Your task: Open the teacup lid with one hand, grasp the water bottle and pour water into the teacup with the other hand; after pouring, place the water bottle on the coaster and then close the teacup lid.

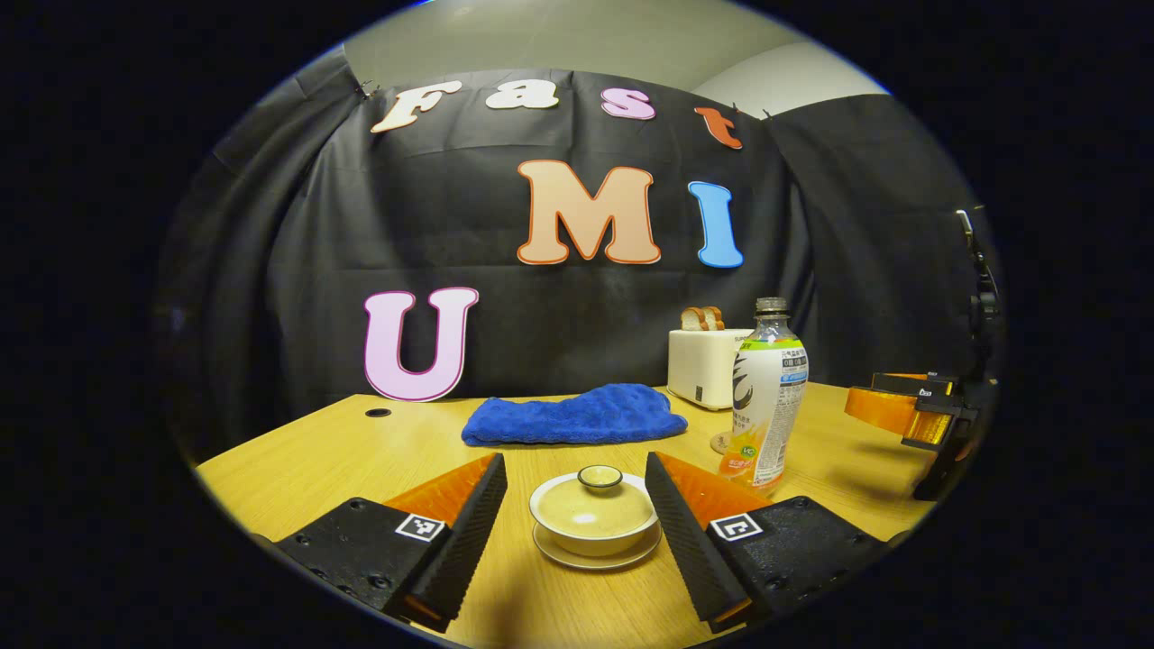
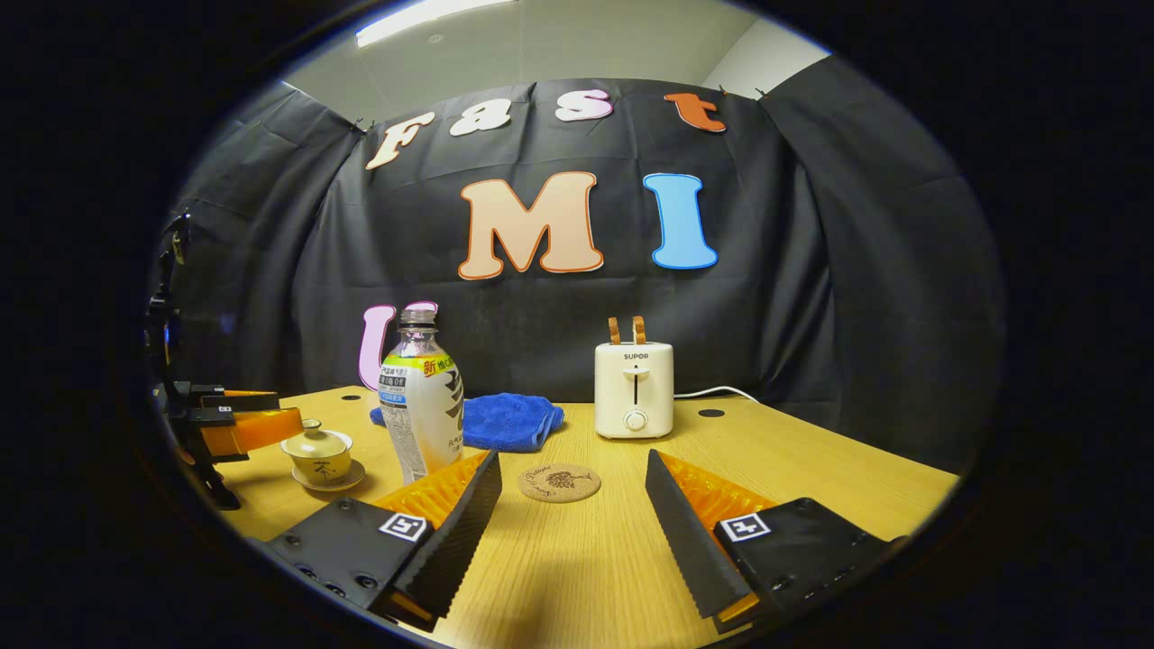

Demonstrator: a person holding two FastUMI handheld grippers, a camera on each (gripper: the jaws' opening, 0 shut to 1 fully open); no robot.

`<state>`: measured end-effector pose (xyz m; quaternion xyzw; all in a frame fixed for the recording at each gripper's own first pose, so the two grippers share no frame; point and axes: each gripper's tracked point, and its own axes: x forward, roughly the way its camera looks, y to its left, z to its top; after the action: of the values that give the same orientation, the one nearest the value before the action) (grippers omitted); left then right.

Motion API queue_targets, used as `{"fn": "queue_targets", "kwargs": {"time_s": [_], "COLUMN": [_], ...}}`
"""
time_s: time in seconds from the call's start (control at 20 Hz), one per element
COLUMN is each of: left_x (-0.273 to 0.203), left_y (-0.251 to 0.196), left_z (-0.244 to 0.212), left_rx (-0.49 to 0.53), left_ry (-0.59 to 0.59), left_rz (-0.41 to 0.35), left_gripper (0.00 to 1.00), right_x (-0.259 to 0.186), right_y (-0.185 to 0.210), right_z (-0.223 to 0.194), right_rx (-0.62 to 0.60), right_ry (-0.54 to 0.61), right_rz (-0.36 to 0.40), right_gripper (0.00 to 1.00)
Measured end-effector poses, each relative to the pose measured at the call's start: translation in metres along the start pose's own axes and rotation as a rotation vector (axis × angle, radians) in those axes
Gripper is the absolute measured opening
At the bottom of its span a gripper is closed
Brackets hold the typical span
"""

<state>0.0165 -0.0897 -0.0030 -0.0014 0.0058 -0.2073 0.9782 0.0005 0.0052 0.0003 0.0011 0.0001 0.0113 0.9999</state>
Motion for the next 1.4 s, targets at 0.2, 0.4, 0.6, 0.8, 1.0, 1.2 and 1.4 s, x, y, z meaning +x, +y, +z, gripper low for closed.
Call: {"fn": "queue_targets", "kwargs": {"time_s": [0.2, 0.4, 0.6, 0.8, 1.0, 1.2, 1.4], "left_x": [0.014, 0.023, 0.03, 0.031, 0.033, 0.033, 0.031], "left_y": [-0.006, -0.01, -0.018, -0.018, -0.014, -0.014, -0.009], "left_z": [-0.01, -0.01, -0.015, -0.018, -0.019, -0.019, -0.011], "left_rx": [0.009, 0.014, 0.025, 0.03, 0.02, 0.019, -0.002], "left_ry": [0.062, 0.072, 0.1, 0.128, 0.137, 0.134, 0.091], "left_rz": [-0.029, -0.046, -0.075, -0.077, -0.062, -0.058, -0.033], "left_gripper": [0.88, 0.8, 0.69, 0.52, 0.33, 0.28, 0.28], "right_x": [0.0, 0.0, 0.0, 0.0, 0.0, 0.0, 0.0], "right_y": [0.0, 0.0, 0.0, 0.0, 0.0, 0.001, 0.001], "right_z": [0.0, 0.0, 0.0, 0.0, 0.0, 0.0, 0.0], "right_rx": [0.0, 0.0, 0.0, 0.0, 0.0, 0.0, 0.0], "right_ry": [0.0, -0.001, 0.0, -0.001, -0.001, -0.001, -0.001], "right_rz": [0.0, 0.0, 0.0, 0.0, 0.0, 0.0, 0.0], "right_gripper": [1.0, 1.0, 1.0, 0.99, 1.0, 1.0, 1.0]}}
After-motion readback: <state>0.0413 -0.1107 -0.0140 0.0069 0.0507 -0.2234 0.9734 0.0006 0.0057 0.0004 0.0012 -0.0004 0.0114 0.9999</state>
